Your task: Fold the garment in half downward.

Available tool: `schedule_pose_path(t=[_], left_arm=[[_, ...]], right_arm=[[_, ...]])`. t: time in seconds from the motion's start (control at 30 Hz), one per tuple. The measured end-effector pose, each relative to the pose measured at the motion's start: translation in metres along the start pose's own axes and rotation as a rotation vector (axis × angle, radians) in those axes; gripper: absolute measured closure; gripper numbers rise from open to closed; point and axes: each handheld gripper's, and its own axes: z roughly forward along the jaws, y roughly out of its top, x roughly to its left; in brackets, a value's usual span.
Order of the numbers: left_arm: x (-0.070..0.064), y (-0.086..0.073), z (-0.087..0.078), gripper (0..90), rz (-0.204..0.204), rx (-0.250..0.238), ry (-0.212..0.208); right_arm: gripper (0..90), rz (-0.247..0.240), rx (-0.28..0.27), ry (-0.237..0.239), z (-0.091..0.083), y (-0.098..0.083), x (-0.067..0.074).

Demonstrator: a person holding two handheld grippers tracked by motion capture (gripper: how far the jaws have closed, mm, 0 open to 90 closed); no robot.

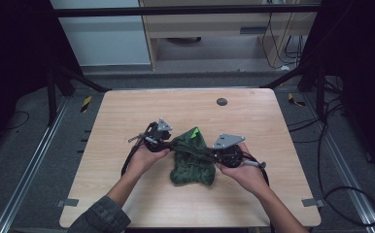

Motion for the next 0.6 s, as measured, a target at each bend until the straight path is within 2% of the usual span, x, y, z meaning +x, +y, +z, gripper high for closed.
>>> schedule_pose_path(t=[0.17, 0.27, 0.37, 0.4, 0.47, 0.6], left_arm=[[-0.003, -0.004, 0.000, 60.4, 0.002, 0.010, -0.031], [-0.005, -0.005, 0.000, 68.1, -0.003, 0.011, -0.064], [-0.007, -0.004, -0.001, 72.8, 0.006, 0.010, -0.067], [-0.009, -0.003, -0.003, 78.1, 0.016, -0.002, -0.051], [-0.011, -0.002, -0.006, 83.2, 0.021, -0.012, -0.053], [-0.016, -0.003, -0.011, 85.7, 0.037, -0.025, -0.044]], right_arm=[[86.3, 0.006, 0.001, -0.001, -0.001, -0.004, 0.000], [86.3, 0.013, 0.004, 0.000, -0.001, -0.006, -0.001], [86.3, 0.017, 0.005, -0.001, -0.001, -0.007, -0.002], [86.3, 0.018, 0.006, -0.004, -0.002, -0.008, -0.002], [86.3, 0.019, 0.005, -0.006, -0.002, -0.008, -0.003], [86.3, 0.022, 0.005, -0.009, -0.004, -0.010, -0.003]])
